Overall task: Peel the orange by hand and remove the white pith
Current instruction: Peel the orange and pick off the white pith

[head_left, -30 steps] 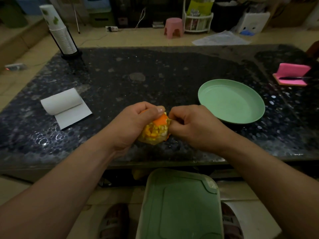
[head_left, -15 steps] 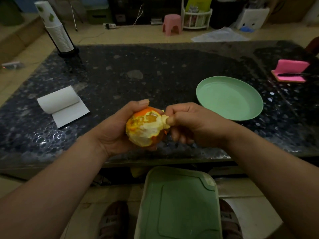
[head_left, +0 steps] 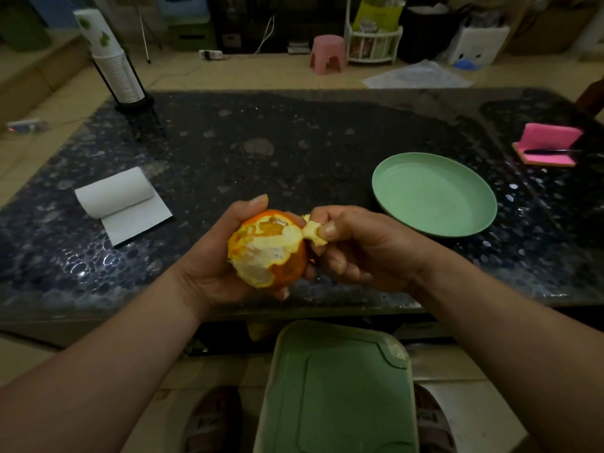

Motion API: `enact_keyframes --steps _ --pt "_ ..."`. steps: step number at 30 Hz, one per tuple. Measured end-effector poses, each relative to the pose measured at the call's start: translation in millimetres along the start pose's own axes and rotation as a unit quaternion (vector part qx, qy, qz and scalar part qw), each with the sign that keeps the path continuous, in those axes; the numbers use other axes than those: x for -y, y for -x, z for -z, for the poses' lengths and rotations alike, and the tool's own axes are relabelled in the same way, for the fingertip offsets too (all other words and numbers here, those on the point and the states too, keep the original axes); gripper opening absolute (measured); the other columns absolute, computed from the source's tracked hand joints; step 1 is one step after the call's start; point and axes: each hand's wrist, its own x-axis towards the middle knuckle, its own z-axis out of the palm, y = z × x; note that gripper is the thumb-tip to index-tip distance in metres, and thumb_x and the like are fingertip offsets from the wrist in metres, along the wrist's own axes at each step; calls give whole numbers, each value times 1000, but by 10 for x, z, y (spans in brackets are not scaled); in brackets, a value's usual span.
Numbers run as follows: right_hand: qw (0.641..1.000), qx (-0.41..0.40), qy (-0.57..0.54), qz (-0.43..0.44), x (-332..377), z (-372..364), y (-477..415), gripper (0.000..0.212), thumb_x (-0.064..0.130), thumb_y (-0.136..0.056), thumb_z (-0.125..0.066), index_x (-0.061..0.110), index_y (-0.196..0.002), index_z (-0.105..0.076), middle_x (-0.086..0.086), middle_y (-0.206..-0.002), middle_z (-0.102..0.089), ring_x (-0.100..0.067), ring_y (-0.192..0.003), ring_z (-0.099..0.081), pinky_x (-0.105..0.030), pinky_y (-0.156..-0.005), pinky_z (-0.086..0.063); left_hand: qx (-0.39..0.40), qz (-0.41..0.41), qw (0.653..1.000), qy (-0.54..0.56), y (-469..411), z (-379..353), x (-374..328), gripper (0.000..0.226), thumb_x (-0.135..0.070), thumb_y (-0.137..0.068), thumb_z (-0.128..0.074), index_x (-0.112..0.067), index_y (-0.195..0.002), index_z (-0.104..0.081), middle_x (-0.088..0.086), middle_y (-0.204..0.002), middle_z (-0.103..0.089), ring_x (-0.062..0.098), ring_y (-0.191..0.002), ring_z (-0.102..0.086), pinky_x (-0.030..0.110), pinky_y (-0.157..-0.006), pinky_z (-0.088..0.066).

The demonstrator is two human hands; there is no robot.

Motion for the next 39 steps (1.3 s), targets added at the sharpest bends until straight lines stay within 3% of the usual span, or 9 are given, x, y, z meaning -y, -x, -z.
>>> enact_keyframes --steps 4,7,9,11,18,21,24,30,39 --pt "990 18 -137 34 24 54 -34 11 18 -89 -62 7 -87 -61 -6 -62 -57 -12 -46 -49 -18 -37 -30 49 -13 987 155 27 74 -80 54 -51 -96 -65 -5 -125 -67 22 -123 -67 38 -109 -68 44 -74 -63" --pt "977 -157 137 -42 12 185 -25 23 18 -106 -55 8 -90 -68 -9 -71 -65 -15 -52 -54 -23 -45 -38 -146 -40 984 98 -17 29 -167 58 -61 -92 -59 -9 -115 -72 17 -117 -72 33 -101 -73 38 -64 -65" --pt "853 -232 458 -97 -116 314 -42 24 21 -108 -57 11 -94 -73 -5 -82 -73 -16 -65 -63 -32 -60 -50 -247 -33 966 65 -53 24 -134 63 -60 -92 -58 -7 -124 -69 21 -120 -71 38 -101 -74 39 -65 -65" --pt "768 -235 584 -117 -252 352 -105 22 18 -107 -54 17 -102 -75 -2 -95 -74 -19 -80 -66 -35 -75 -51 -267 -15 962 57 -72 41 -76 68 -49 -90 -57 -2 -138 -63 26 -125 -69 42 -105 -72 43 -72 -64" --pt "753 -245 604 -90 -258 274 -180 43 23 -108 -48 36 -148 -59 -2 -130 -66 -23 -120 -62 -39 -102 -50 -277 -9 961 21 -88 -63 -58 59 -49 -97 -57 -7 -137 -66 27 -129 -70 40 -99 -72 39 -67 -64" --pt "775 -279 567 -21 -147 215 -111 31 35 -108 -57 35 -137 -67 12 -121 -69 -5 -111 -64 -27 -94 -51 -308 -5 951 -15 -103 -114 -89 72 -68 -89 -62 -8 -129 -73 23 -129 -72 33 -87 -70 28 -49 -56" --pt "819 -296 487 64 15 81 -25 24 35 -106 -63 36 -129 -71 20 -112 -72 8 -104 -65 -8 -82 -48 -309 -9 950 -47 -108 -152 -125 65 -72 -88 -62 -16 -117 -78 17 -115 -75 29 -80 -71 28 -51 -55" --pt "823 -265 493 100 165 -37 124 22 31 -104 -67 33 -125 -74 19 -107 -75 2 -102 -69 -19 -85 -57 -234 9 970 -70 -50 -281 -120 56 -43 -103 -41 -2 -129 -68 28 -127 -71 45 -103 -71 37 -64 -63" --pt "785 -267 545 119 226 -61 252 18 27 -102 -70 30 -119 -74 18 -97 -75 1 -92 -70 -20 -77 -55 -276 -27 954 -115 -118 -474 -90 87 -86 -92 -32 -16 -93 -84 15 -96 -76 27 -67 -70 23 -43 -38"
